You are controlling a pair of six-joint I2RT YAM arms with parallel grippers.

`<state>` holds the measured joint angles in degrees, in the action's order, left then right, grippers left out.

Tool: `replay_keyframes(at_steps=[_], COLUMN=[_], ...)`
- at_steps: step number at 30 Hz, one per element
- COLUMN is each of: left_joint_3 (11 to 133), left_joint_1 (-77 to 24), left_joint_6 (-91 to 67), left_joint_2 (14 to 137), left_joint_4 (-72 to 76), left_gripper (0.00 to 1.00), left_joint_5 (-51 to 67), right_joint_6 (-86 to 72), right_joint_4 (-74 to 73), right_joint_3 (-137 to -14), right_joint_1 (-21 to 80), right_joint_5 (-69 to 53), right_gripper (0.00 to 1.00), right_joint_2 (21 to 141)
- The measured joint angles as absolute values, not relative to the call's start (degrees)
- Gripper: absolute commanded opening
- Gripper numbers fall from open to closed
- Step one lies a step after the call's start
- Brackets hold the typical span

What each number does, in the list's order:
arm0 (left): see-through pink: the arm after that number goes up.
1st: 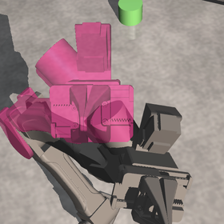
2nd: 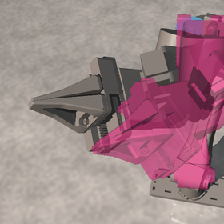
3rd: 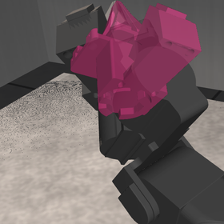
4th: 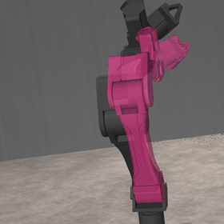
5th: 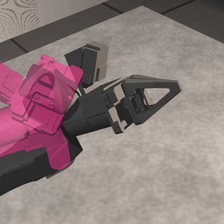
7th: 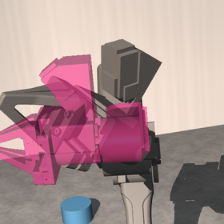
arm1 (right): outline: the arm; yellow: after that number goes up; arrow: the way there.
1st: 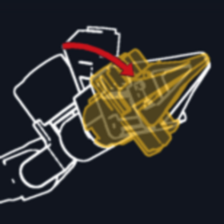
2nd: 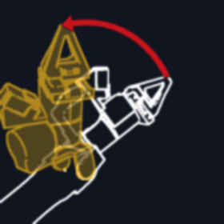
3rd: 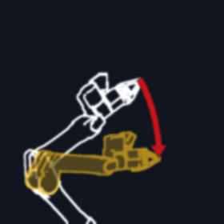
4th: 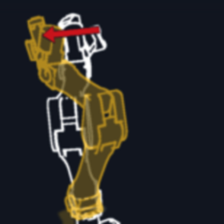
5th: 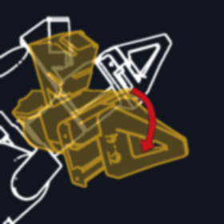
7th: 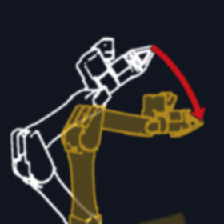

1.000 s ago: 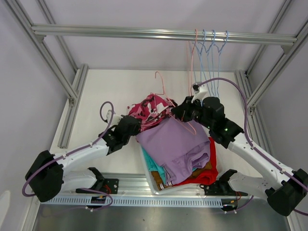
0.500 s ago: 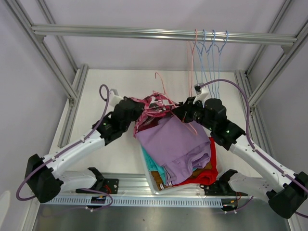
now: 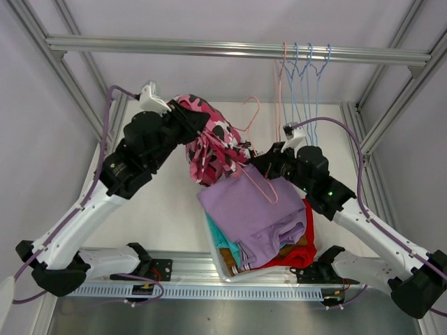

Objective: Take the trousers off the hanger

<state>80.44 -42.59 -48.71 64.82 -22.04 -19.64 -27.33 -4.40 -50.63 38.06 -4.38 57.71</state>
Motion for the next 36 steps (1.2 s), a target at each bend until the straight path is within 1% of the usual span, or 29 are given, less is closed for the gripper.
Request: replay_keyframes(at_steps=[7,13,16,20,27,32,36], left_joint_3=[88.47,99.29,102.74,106.32,107.72,107.48,104.01], left_joint_1=[-42.92,-43.03,-43.03,-43.03,-43.03,-44.07,-46.0], left_joint_6=[-43.38,-38.83,-37.04,-35.46,-34.5,-34.48,-34.48], left_joint_2=[62.08,60.49,60.31,60.51,60.82,60.84,59.86], left_joint_4=[-28.47,-36.42,-39.07,-42.61,-47.33,-50.39,-50.5], left_gripper=[0.01,0.01,0.0,0.01,0.01,0.01,0.01], left_joint_5=[-16.4,-14.94,-14.92,-14.48,-10.92,-6.76,-4.47], right_joint_6=[-27.33,-27.2,-26.79,-25.78,-24.53,-23.7,-23.66], right_joint_4=[-4.75,-6.85,-9.5,-12.34,-15.94,-19.38,-22.57], right_joint_3=[-50.59,-51.68,-55.09,-62.72,-73.93,-75.9,-75.9], right_joint_1=[38.11,38.11,38.11,38.11,38.13,38.13,38.15], right_joint_5=[-3.18,-2.61,-2.39,-2.37,-2.42,-2.39,-2.46], right_gripper=[0.0,0.0,0.0,0.0,0.0,0.0,0.0], right_joint_2=[58.04,58.59,58.87,60.18,61.04,59.35,56.58])
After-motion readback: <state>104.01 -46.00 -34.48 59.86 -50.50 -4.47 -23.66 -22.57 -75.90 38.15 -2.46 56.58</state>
